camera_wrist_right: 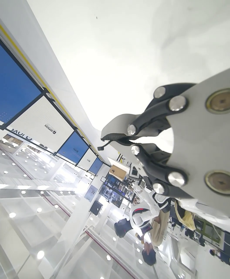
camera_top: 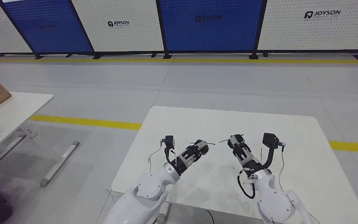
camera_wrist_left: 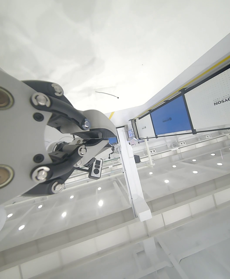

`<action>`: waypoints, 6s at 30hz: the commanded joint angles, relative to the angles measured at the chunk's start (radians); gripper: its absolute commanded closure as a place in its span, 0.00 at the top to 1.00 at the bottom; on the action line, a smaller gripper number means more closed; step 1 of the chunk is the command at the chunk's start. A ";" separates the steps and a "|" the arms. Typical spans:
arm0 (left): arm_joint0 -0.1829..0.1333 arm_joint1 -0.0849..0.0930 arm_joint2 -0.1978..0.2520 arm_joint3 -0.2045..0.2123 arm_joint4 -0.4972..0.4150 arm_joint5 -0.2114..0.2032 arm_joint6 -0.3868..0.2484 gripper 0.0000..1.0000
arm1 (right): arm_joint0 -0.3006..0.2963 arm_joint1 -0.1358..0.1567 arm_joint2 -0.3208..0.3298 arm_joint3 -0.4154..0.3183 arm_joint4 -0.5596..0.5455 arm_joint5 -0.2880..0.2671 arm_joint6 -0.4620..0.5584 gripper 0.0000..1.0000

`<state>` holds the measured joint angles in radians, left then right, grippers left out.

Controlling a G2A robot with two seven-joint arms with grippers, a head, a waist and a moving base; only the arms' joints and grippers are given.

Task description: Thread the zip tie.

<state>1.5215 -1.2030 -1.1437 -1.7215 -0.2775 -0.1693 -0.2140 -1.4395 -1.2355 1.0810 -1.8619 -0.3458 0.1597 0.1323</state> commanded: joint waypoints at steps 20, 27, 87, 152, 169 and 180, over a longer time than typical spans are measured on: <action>-0.001 -0.005 0.011 0.007 0.019 -0.015 0.064 0.00 | 0.001 -0.003 -0.008 -0.004 -0.001 -0.025 0.013 0.00; -0.001 -0.005 0.011 0.007 0.019 -0.015 0.064 0.00 | 0.022 -0.012 -0.027 0.015 -0.018 -0.016 0.003 0.00; -0.001 -0.005 0.011 0.007 0.019 -0.015 0.064 0.00 | 0.020 -0.052 -0.021 0.031 -0.095 -0.003 0.022 0.00; -0.001 -0.005 0.011 0.007 0.019 -0.015 0.064 0.00 | 0.014 -0.082 -0.001 0.057 -0.043 -0.027 0.067 0.21; -0.001 -0.005 0.011 0.007 0.019 -0.015 0.064 0.00 | 0.013 -0.078 -0.008 0.052 -0.106 -0.065 0.125 0.00; -0.001 -0.005 0.011 0.007 0.019 -0.015 0.064 0.00 | 0.046 -0.082 -0.023 0.081 -0.103 -0.071 0.179 0.00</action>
<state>1.5209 -1.2083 -1.1328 -1.7147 -0.2586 -0.1848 -0.1501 -1.3989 -1.3172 1.0582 -1.7858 -0.4520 0.0886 0.3030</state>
